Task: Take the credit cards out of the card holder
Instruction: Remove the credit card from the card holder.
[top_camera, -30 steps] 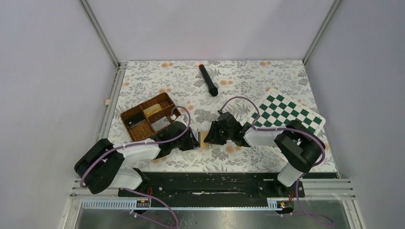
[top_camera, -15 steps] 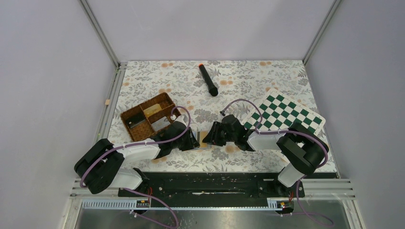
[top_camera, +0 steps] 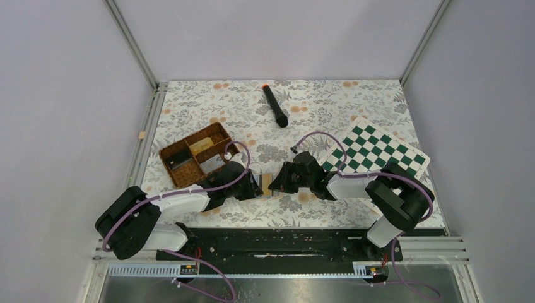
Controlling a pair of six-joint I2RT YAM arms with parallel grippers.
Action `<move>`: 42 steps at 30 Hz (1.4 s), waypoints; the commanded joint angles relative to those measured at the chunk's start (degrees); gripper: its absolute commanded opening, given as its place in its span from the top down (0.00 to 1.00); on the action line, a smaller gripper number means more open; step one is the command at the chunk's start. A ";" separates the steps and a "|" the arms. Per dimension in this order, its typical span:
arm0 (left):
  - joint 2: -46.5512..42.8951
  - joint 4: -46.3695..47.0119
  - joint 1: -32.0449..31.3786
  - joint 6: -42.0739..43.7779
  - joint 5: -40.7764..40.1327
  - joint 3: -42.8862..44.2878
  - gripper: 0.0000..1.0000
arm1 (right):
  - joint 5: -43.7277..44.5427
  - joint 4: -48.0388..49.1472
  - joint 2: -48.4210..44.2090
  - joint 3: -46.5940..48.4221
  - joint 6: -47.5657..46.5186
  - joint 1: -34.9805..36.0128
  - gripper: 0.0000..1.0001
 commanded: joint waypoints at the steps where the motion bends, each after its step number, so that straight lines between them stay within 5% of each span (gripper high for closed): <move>1: -1.72 -0.24 0.07 0.21 1.06 -0.28 0.69 | -2.09 1.47 -0.09 2.22 0.62 -0.01 0.77; 16: -9.23 -7.50 0.09 0.06 -0.49 1.95 0.63 | -1.63 -0.99 -2.46 2.43 0.74 -0.01 0.68; 29: -12.13 -3.71 0.08 4.93 1.13 -0.27 0.50 | -3.60 3.91 -2.11 2.34 4.29 -0.01 0.75; 42: -13.13 -1.60 0.07 1.08 0.45 -2.21 0.48 | -5.95 6.45 0.12 4.00 6.03 0.04 0.60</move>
